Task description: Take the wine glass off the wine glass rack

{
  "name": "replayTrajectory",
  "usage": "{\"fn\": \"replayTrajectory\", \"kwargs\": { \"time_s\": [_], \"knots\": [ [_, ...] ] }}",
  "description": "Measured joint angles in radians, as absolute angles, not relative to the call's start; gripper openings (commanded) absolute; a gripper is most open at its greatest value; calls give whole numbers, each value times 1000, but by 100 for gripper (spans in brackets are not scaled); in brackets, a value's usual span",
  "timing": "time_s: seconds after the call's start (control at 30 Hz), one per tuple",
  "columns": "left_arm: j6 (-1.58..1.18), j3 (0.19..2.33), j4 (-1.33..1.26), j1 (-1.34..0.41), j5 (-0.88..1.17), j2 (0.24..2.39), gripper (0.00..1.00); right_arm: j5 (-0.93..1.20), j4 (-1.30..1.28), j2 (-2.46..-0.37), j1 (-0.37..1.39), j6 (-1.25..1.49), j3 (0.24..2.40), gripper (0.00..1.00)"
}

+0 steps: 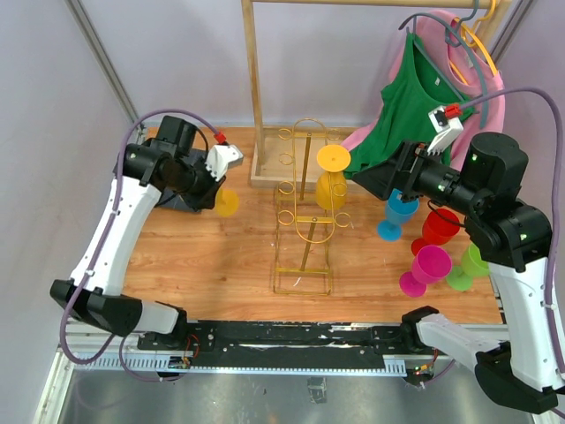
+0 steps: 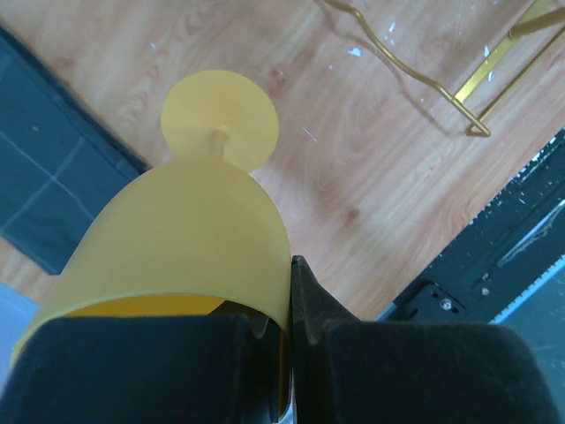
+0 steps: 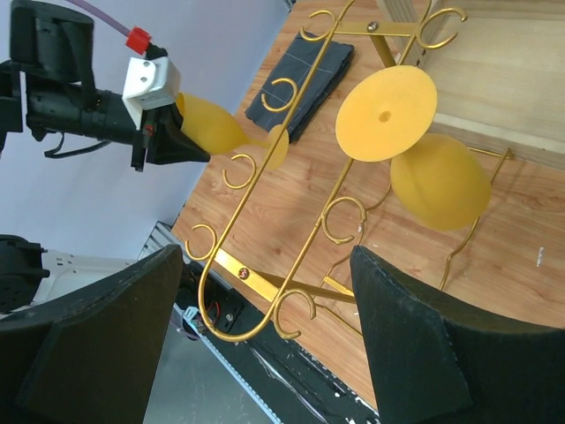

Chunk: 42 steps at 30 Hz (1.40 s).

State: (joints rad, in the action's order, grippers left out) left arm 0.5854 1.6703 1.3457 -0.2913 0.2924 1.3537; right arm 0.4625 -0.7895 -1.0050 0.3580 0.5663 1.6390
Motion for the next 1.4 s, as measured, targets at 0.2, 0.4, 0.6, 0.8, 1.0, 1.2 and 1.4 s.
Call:
{"fn": "replayTrajectory", "kwargs": {
  "time_s": [0.2,0.4,0.6,0.8,1.0,1.2,1.4],
  "knots": [
    [565,1657,1341,-292,299,1449,0,442,-795,-1004,358,562,1639,79],
    [559,1705,1323,-292,289,1621,0,410,-818,-989,357,559,1645,79],
    [564,1721,1311,-299,228,1753,0,373,-837,-967,357,559,1662,79],
    [568,1720,1311,-341,189,1792,0,347,-842,-948,357,559,1662,80],
    [568,1704,1304,-355,183,1823,9,330,-847,-942,357,559,1662,81],
    [562,1647,1288,-355,167,1844,43,320,-859,-942,357,559,1662,82],
    [553,1645,1279,-355,157,1845,55,320,-863,-945,357,555,1663,82]
  ]
}}
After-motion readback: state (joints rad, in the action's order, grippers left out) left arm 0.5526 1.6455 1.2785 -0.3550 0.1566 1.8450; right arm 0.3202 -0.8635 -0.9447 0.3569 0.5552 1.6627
